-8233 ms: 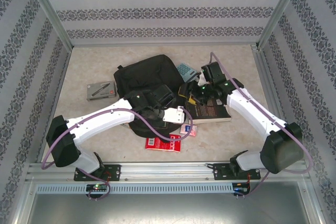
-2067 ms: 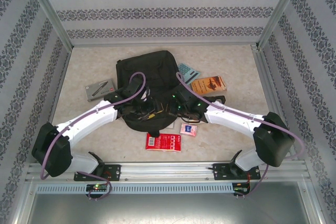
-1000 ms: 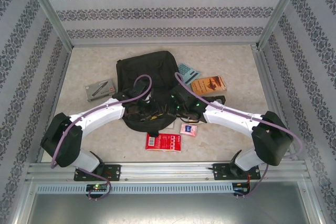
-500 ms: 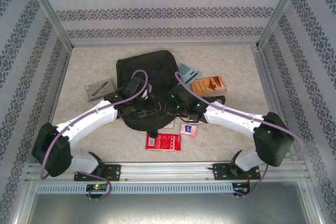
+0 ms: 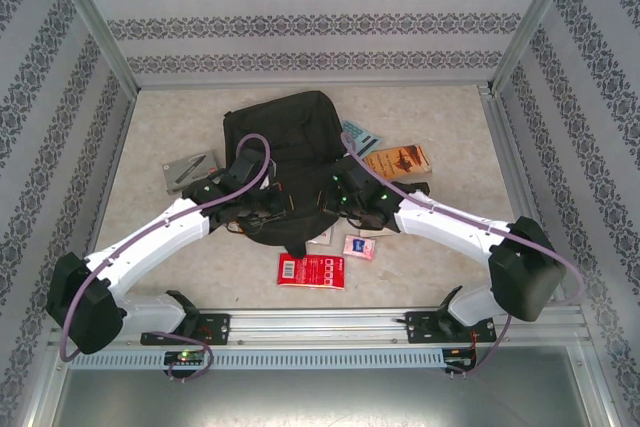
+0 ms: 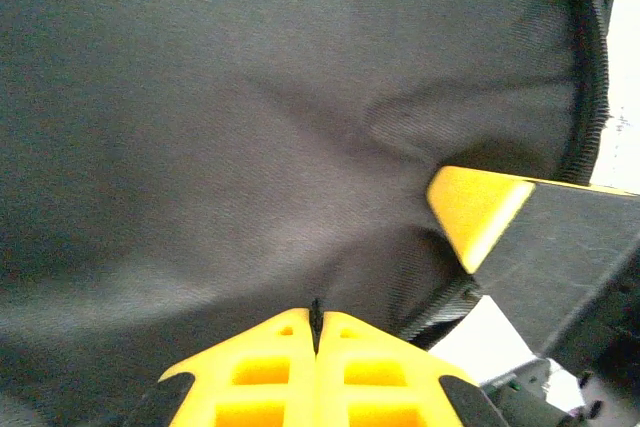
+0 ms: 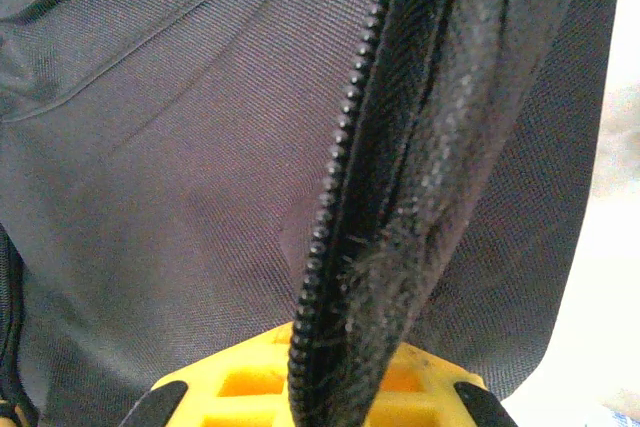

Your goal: Pack the student bag

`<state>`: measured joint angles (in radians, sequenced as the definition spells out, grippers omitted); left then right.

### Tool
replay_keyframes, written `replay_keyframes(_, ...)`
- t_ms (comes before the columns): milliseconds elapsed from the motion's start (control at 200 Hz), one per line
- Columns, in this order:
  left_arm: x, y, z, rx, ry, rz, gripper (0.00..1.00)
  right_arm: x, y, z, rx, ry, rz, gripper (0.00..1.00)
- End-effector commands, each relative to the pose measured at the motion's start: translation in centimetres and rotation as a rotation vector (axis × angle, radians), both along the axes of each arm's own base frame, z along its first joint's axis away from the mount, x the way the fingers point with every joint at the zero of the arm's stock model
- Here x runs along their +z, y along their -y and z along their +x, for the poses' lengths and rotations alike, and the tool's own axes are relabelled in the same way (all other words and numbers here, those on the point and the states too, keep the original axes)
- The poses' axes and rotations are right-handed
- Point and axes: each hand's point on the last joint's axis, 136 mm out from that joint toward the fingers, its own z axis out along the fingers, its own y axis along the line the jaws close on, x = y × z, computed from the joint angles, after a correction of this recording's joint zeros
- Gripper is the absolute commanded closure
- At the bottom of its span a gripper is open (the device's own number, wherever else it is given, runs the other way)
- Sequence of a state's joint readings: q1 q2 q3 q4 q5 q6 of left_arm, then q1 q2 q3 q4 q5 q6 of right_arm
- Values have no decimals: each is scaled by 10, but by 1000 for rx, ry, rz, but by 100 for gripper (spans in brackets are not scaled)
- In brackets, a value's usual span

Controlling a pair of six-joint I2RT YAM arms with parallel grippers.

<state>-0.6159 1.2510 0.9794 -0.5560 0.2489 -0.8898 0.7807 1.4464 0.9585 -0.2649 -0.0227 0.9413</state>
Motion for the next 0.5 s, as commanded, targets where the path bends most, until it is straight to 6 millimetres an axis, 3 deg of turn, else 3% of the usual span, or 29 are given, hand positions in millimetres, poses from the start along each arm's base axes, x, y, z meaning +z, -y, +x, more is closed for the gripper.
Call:
replay_keyframes(0,-5,-27,-4,16,37,138,100,15,22,13,-64,73,-29,100)
replay_keyframes(300,1,-58,-8,46,84,238,100,11,48,27,-73,60,-64,100)
replay_keyframes(495,13,-60,-1,34,120,245,100,10,67,47,-60,36,-84,100)
